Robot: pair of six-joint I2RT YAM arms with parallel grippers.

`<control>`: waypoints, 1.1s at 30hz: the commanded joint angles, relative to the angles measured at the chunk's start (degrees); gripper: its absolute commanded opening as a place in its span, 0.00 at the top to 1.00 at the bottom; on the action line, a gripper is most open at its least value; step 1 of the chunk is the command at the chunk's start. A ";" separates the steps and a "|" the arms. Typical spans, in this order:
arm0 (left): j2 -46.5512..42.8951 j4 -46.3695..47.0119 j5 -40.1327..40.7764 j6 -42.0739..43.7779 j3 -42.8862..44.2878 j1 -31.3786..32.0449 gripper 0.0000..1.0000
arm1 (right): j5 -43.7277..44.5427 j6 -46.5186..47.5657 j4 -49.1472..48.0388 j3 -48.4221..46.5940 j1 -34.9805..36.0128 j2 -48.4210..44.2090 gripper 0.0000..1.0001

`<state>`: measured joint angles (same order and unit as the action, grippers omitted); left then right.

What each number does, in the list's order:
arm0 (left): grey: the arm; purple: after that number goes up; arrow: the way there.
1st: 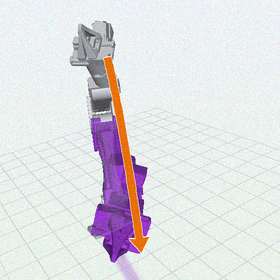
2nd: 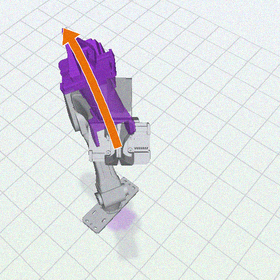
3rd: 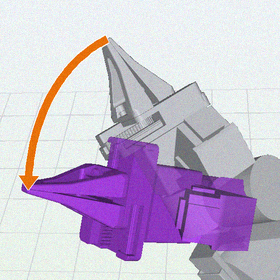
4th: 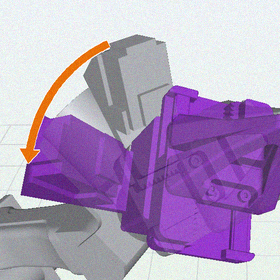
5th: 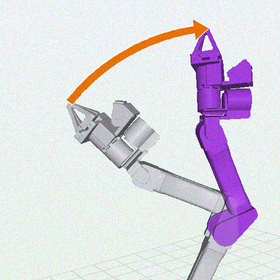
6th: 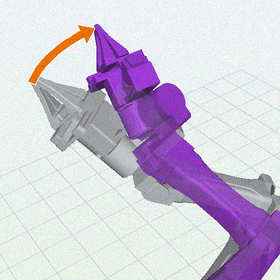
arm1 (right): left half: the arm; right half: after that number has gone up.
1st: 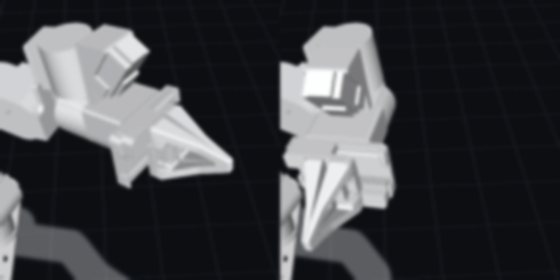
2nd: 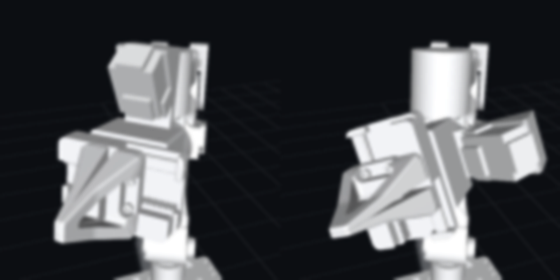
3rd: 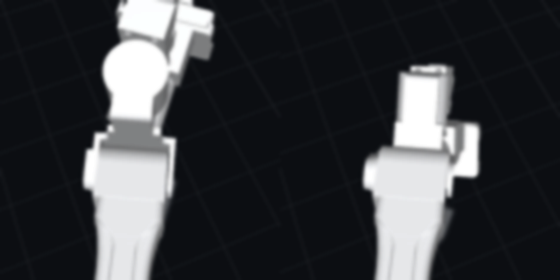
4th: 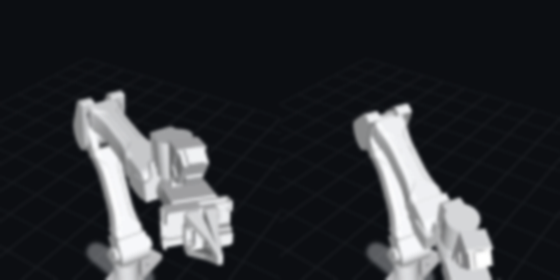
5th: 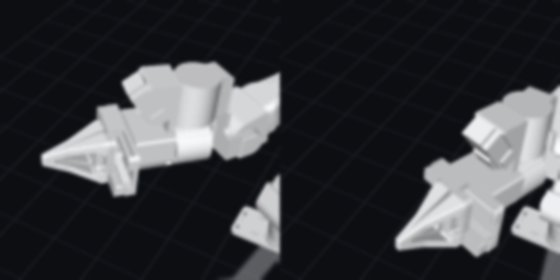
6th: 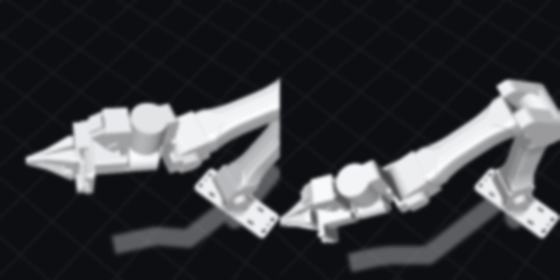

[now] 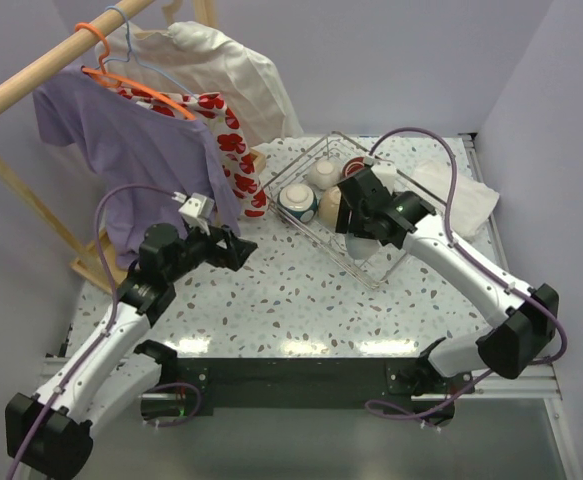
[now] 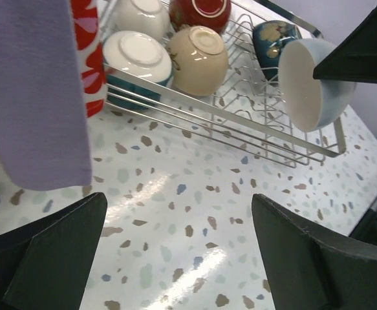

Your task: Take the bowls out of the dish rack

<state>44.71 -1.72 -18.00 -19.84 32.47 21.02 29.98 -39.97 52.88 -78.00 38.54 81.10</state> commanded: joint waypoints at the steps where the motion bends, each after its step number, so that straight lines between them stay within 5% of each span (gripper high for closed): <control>1: 3.89 9.17 -4.68 -8.02 3.30 2.53 0.00 | -3.87 3.31 -7.88 -1.54 0.22 -4.63 0.85; 11: 15.04 22.10 -2.22 -16.20 4.18 11.41 0.00 | -8.44 3.14 -9.81 -2.25 0.22 -7.18 0.85; 19: 18.75 38.32 0.24 -10.32 2.26 19.49 0.03 | -12.92 0.77 -11.31 -2.25 0.13 -7.54 0.84; 25: 24.98 55.56 -2.65 -10.75 -0.39 20.56 0.11 | -15.38 -0.90 -12.10 -1.90 0.13 -7.54 0.85; 33: 32.98 60.07 -4.50 -11.45 1.63 21.26 0.21 | -19.07 -2.31 -13.15 -1.90 0.13 -8.24 0.84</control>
<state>76.42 49.71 -21.74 -31.92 32.93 41.71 13.41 -40.71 44.56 -78.02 38.61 75.72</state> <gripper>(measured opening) 0.823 0.763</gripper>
